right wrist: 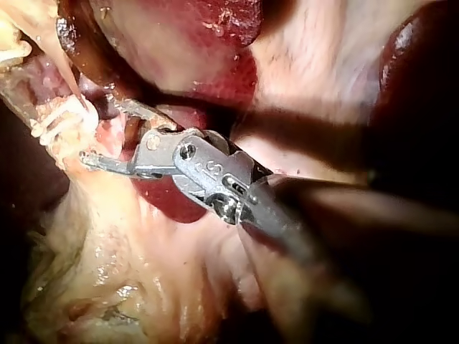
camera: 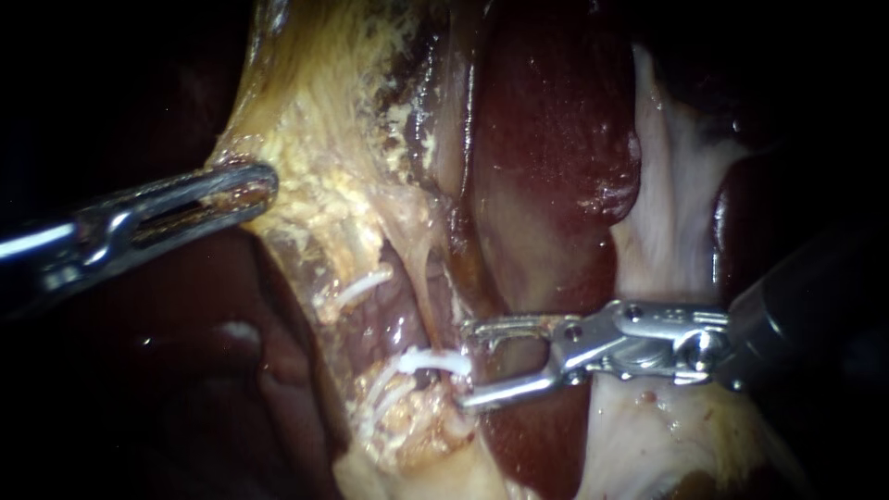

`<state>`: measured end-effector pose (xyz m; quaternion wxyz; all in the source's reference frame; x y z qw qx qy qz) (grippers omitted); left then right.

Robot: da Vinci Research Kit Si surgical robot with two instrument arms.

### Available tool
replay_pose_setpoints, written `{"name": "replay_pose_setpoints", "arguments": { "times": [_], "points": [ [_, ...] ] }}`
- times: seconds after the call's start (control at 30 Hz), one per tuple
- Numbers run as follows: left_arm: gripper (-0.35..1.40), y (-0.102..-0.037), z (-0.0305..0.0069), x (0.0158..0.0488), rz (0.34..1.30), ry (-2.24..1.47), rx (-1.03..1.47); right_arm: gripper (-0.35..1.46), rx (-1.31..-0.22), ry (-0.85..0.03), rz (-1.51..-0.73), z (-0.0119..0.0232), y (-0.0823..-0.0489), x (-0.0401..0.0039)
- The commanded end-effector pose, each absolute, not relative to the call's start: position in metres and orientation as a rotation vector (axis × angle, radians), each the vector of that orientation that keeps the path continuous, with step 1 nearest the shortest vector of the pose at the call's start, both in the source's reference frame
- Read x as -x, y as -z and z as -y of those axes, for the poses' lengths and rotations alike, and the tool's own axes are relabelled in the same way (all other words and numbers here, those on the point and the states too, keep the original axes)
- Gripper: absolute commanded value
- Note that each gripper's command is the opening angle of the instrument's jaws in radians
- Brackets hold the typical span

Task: Going back first clip right tube

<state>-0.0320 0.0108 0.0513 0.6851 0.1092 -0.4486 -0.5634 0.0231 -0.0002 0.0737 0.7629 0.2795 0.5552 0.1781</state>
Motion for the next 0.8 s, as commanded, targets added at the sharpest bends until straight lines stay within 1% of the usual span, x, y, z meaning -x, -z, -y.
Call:
{"name": "replay_pose_setpoints", "arguments": {
  "times": [0.03,0.23,0.33,0.57,0.7,0.8],
  "points": [
    [-0.35,-0.0513,-0.0108,0.0320,1.005,1.263,-0.242,0.60,-0.592,-0.367,-1.218,-0.0003,-0.0730,-0.0226],
    [-0.35,-0.0513,-0.0108,0.0321,1.005,1.264,-0.242,0.60,-0.463,-0.276,-1.291,-0.0037,-0.0687,-0.0207],
    [-0.35,-0.0513,-0.0108,0.0321,1.005,1.264,-0.242,0.60,-0.421,-0.253,-1.304,-0.0049,-0.0673,-0.0198],
    [-0.35,-0.0518,-0.0108,0.0323,1.004,1.265,-0.237,0.60,-0.369,-0.227,-1.343,-0.0059,-0.0665,-0.0194],
    [-0.35,-0.0540,-0.0102,0.0331,0.999,1.261,-0.228,0.60,-0.369,-0.227,-1.343,-0.0059,-0.0665,-0.0194],
    [-0.35,-0.0563,-0.0098,0.0338,0.974,1.252,-0.227,0.60,-0.365,-0.221,-1.344,-0.0059,-0.0665,-0.0193]
  ]
}}
